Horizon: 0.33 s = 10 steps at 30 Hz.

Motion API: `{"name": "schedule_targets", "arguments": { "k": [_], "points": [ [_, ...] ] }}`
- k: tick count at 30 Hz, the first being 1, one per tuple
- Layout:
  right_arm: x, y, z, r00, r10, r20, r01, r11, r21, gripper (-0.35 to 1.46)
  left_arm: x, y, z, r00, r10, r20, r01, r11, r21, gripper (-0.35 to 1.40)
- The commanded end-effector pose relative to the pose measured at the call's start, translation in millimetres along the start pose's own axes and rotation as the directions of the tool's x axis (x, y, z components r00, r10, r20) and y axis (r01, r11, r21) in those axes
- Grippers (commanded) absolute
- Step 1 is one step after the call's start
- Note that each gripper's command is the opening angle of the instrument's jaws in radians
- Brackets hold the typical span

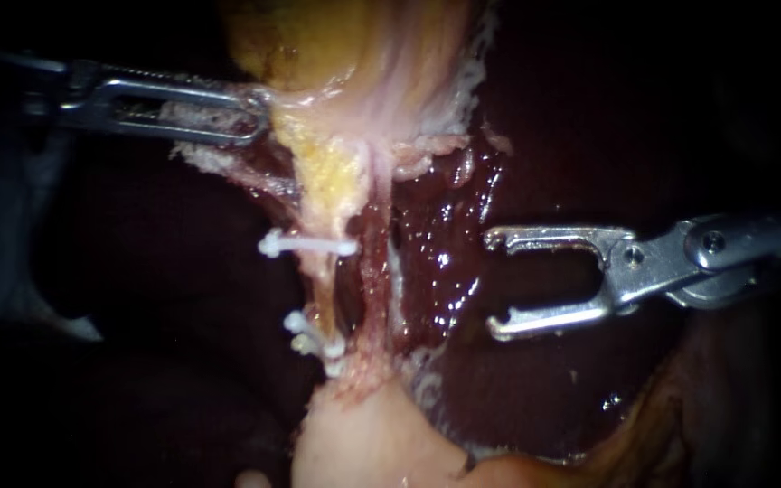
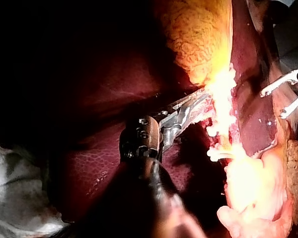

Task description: Going back third clip left tube

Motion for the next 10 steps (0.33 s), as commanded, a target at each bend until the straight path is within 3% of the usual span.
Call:
{"name": "schedule_targets", "arguments": {
  "k": [1,10],
  "points": [
    [0.0,0.0,0.0,1.000,0.000,0.000,0.000,1.000,0.000,0.50,-0.1,0.0,0.2,1.0000,0.002,0.001,-0.002,1.000,0.000,-0.35],
    [0.1,-0.1,0.0,1.000,0.000,0.000,0.000,1.000,-0.003,0.50,-0.2,-0.1,0.4,1.0000,0.003,0.003,-0.003,1.000,-0.002,-0.35]
  ]
}}
